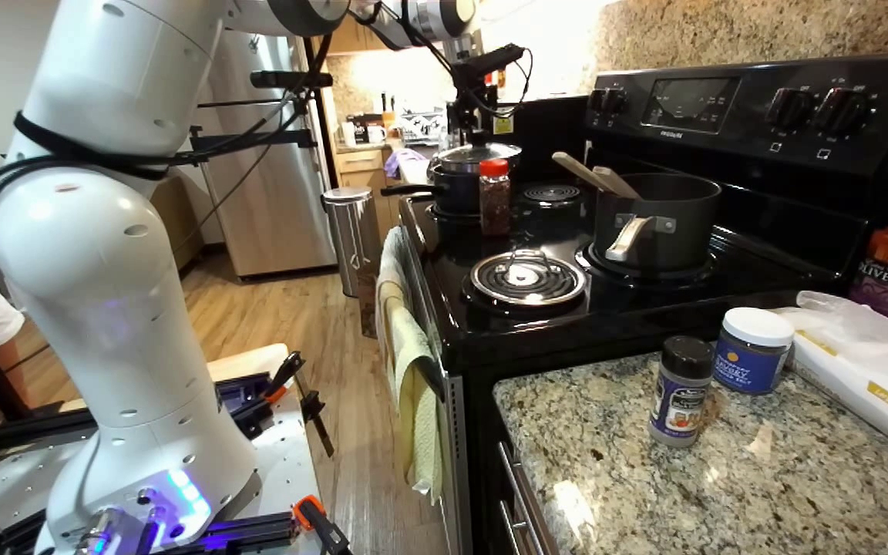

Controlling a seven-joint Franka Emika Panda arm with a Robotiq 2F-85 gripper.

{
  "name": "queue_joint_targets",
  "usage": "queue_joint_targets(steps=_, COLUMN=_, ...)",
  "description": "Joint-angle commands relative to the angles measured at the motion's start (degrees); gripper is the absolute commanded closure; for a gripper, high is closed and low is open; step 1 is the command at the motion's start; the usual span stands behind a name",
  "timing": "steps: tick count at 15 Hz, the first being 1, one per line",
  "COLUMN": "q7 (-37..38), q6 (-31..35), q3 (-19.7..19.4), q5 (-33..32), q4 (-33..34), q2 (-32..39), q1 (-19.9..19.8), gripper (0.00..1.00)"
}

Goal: Pick the big lid and put it on the big pot

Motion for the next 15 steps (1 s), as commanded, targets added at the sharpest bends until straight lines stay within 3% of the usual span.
queue_joint_targets(steps=1, q7=0.5, q6=-2.5, q3=-0.3, q5=-0.5, q4=1.2, q2=-0.5, q1=0.5, gripper=0.67)
queue_joint_targets(steps=15, q7=1.4, q6=-3.8, q3=-0.1, q5=0.4, q4=-1.1, q2=-2.2, q1=0.1, gripper=0.67)
